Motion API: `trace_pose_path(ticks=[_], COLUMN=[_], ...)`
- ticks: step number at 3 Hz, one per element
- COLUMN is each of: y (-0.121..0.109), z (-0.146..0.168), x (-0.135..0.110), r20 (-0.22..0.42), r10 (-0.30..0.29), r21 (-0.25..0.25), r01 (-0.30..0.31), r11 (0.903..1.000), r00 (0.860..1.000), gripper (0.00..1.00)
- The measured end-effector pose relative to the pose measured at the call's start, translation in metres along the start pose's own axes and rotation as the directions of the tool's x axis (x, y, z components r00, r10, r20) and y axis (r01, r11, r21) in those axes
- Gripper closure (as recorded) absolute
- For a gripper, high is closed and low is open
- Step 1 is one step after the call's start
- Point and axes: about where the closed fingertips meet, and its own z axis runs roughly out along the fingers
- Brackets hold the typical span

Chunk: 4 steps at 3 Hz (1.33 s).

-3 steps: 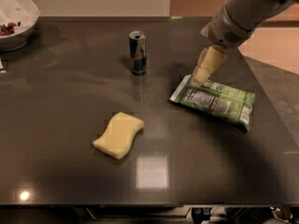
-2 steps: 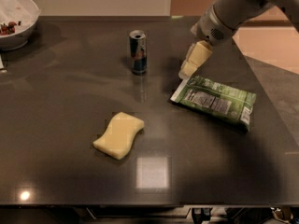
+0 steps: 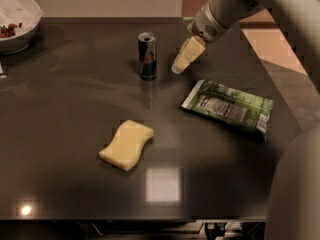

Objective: Knock redbull can over

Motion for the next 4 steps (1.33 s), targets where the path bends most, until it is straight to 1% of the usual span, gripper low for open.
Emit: trace_pose_path(ticks=[1, 2, 3, 4], y=[-0.003, 0.003, 0.007, 0.010], z=[0.022, 0.044, 0.058, 0.066], x=[-0.021, -0.040, -0.055, -0.066], r20=[0.051, 0.102, 0.146, 0.183], r10=[0.003, 0.006, 0.009, 0.017], r21=[-0.033, -0.074, -0.093, -0.101], r01=[-0.002, 0.002, 0.004, 0.001], r11=[0.9994, 0.9972, 0.9956, 0.9949], r00=[0.999, 0.995, 0.989, 0.983], gripper=[0.00, 0.00, 0.00, 0.00])
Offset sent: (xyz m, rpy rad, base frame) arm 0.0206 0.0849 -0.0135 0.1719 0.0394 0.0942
